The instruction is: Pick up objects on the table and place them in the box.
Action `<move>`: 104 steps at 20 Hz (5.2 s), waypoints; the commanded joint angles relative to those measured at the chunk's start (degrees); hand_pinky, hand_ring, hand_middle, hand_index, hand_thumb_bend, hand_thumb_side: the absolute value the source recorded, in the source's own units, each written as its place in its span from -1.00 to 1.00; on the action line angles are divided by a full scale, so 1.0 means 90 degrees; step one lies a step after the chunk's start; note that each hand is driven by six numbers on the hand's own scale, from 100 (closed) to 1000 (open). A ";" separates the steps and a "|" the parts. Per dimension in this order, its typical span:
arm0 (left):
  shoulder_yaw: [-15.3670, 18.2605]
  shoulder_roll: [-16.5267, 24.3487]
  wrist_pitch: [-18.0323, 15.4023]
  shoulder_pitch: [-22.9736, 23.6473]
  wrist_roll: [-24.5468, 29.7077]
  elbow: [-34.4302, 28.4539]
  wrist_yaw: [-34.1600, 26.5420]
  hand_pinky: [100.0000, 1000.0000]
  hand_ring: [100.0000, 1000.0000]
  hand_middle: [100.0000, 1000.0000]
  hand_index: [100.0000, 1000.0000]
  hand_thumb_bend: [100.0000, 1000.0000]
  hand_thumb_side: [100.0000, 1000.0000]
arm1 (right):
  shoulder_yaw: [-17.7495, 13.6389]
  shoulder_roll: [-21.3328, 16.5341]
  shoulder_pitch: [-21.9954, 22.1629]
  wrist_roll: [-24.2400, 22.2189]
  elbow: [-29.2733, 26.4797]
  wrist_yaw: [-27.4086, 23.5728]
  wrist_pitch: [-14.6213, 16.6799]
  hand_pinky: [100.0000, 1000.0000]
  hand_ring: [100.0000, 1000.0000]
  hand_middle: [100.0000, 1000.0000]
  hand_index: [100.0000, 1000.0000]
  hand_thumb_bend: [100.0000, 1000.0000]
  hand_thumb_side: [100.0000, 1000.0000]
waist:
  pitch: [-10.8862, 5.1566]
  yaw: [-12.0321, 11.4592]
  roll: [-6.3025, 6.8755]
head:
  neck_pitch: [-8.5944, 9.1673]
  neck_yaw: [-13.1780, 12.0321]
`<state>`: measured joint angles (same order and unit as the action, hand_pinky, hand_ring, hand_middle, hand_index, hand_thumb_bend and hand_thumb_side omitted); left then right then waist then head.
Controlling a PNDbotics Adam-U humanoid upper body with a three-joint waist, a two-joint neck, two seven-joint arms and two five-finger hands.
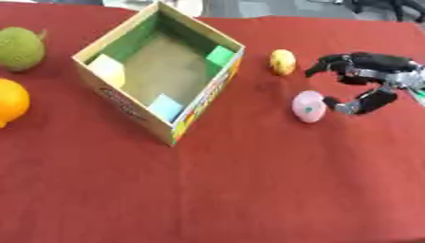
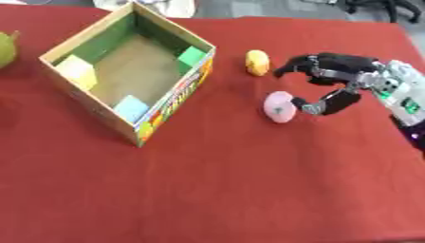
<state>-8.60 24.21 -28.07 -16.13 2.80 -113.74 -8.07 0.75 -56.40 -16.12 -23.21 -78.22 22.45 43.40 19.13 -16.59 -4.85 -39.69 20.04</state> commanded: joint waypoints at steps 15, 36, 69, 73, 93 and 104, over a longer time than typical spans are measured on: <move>-0.0025 0.0104 0.0032 -0.0141 0.0071 -0.0095 -0.0074 0.64 0.54 0.49 0.53 -1.00 0.07 | 0.0110 -0.0080 -0.0073 -0.0259 0.0107 0.1208 0.0952 1.00 -1.00 0.66 0.96 -1.00 -0.20 | 0.0037 -0.0106 -0.0139 | -0.0006 0.0026; -0.0022 0.0076 0.0062 -0.0109 0.0072 -0.0095 -0.0023 0.64 0.55 0.49 0.53 -1.00 0.07 | 0.0015 -0.0068 0.0652 0.1748 -0.0462 0.2323 0.0952 0.91 -1.00 -0.20 0.09 -1.00 -0.59 | 0.0047 0.0009 -0.0090 | -0.0067 -0.0065; -0.0031 0.0110 0.0120 -0.0126 0.0149 -0.0095 -0.0189 0.64 0.56 0.50 0.53 -1.00 0.06 | 0.0079 -0.0738 0.0547 0.3637 -0.1456 0.1607 0.0952 0.75 -1.00 -0.16 0.09 -1.00 -0.77 | -0.0060 0.0000 -0.0119 | -0.0002 0.0060; -0.0056 0.0108 0.0129 -0.0182 0.0174 -0.0095 -0.0228 0.64 0.56 0.50 0.53 -1.00 0.06 | 0.0116 -0.0783 0.0302 0.3599 -0.1618 0.1188 0.0952 0.74 -1.00 -0.16 0.09 -1.00 -0.78 | -0.0046 -0.0069 -0.0140 | 0.0048 0.0164; -0.0388 0.0179 0.0037 -0.1365 0.0717 -0.0095 -0.1318 0.64 0.56 0.49 0.54 -1.00 0.05 | 0.0038 -0.0709 -0.1620 0.3357 -0.1076 -0.0771 0.0952 0.65 -1.00 -0.17 0.07 -1.00 -0.60 | -0.0034 -0.1412 -0.0442 | 0.0316 0.1503; -0.0614 0.0244 -0.0182 -0.2460 0.1246 -0.0095 -0.2350 0.63 0.55 0.48 0.54 -1.00 0.04 | 0.0233 -0.0219 -0.2633 0.2533 -0.0268 -0.1808 0.0952 0.71 -1.00 -0.12 0.12 -1.00 -0.51 | 0.0010 -0.2134 -0.0738 | 0.0512 0.2498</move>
<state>-14.18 25.09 -29.53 -37.31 13.36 -113.74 -28.08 3.28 -56.99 -38.90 0.55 -81.04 7.63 51.92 19.62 -36.00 -11.44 -35.97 41.75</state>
